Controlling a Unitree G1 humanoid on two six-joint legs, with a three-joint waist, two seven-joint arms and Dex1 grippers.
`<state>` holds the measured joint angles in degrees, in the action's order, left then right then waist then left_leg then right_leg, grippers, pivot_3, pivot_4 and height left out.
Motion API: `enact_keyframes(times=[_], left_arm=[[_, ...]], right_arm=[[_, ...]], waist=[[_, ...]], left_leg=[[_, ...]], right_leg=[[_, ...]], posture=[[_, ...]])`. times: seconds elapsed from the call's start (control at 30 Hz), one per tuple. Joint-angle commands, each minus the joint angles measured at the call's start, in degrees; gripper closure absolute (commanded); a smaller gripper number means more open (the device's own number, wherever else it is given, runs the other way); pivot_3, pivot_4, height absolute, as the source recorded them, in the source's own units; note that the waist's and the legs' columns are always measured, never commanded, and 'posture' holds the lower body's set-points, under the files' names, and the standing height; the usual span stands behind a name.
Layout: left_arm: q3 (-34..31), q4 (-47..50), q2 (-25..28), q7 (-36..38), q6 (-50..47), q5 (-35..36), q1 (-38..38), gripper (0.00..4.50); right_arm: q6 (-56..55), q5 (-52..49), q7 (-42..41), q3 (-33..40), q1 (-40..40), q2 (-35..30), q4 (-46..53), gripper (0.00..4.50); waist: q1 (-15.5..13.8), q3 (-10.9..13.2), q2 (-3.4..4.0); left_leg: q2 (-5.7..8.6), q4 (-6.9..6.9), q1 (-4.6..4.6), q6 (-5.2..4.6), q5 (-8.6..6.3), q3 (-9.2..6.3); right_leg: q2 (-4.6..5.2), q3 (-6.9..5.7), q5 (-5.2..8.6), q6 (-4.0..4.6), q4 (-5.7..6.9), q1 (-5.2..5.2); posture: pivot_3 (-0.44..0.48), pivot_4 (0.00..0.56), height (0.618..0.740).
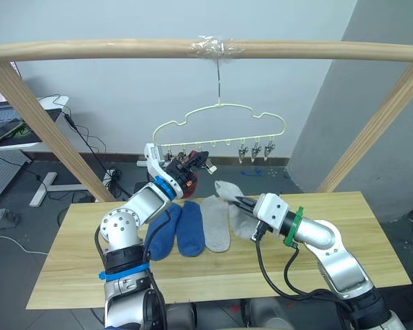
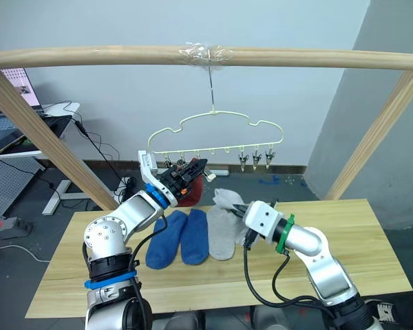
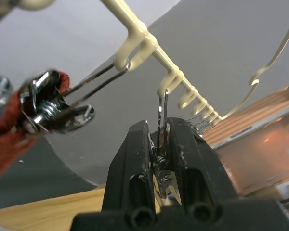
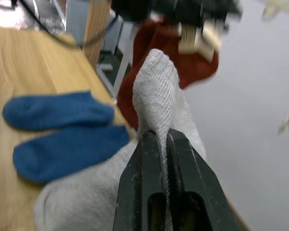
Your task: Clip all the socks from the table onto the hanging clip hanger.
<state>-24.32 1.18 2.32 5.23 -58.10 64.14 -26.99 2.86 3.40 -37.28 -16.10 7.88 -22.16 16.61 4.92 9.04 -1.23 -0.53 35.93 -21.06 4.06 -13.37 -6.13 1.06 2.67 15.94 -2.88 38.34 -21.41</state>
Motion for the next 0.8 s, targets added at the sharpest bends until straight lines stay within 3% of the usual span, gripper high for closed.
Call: enact_keyframes(times=[0.03, 0.4, 0.8], left_arm=[[-0.8, -0.2, 0.2, -1.8, -0.6, 3.4, -0.9, 4.26], [-2.4, -3.5, 1.2, -6.8, -1.8, 14.2, -1.7, 4.26], [-1.9, -3.7, 2.1, -8.6, 0.1, 18.2, -2.0, 4.26]], right_arm=[[-3.2, 0.2, 0.8, 0.2, 1.0, 0.0, 3.1, 4.41], [-10.7, 1.4, 2.0, 1.2, 1.3, -1.7, 4.5, 4.41], [-11.3, 1.1, 1.6, 0.6, 2.5, -0.7, 1.6, 4.41]], waist=[[-0.1, 0.0, 0.0], [-0.1, 0.0, 0.01], [-0.3, 0.1, -0.01]], left_leg=[[0.0, -0.04, -0.01, 0.0, 0.0, -0.02], [-0.01, -0.07, -0.7, 0.13, -0.08, -0.06], [-0.01, -0.04, -0.71, 0.13, -0.08, -0.06]], right_leg=[[0.0, -0.03, 0.0, 0.0, -0.11, 0.03], [0.02, -0.06, -0.03, -0.06, -0.44, -0.46], [0.02, -0.07, -0.03, -0.06, -0.43, -0.47]], posture=[[-0.084, 0.116, 0.74], [-0.092, 0.128, 0.74], [-0.083, 0.136, 0.74]])
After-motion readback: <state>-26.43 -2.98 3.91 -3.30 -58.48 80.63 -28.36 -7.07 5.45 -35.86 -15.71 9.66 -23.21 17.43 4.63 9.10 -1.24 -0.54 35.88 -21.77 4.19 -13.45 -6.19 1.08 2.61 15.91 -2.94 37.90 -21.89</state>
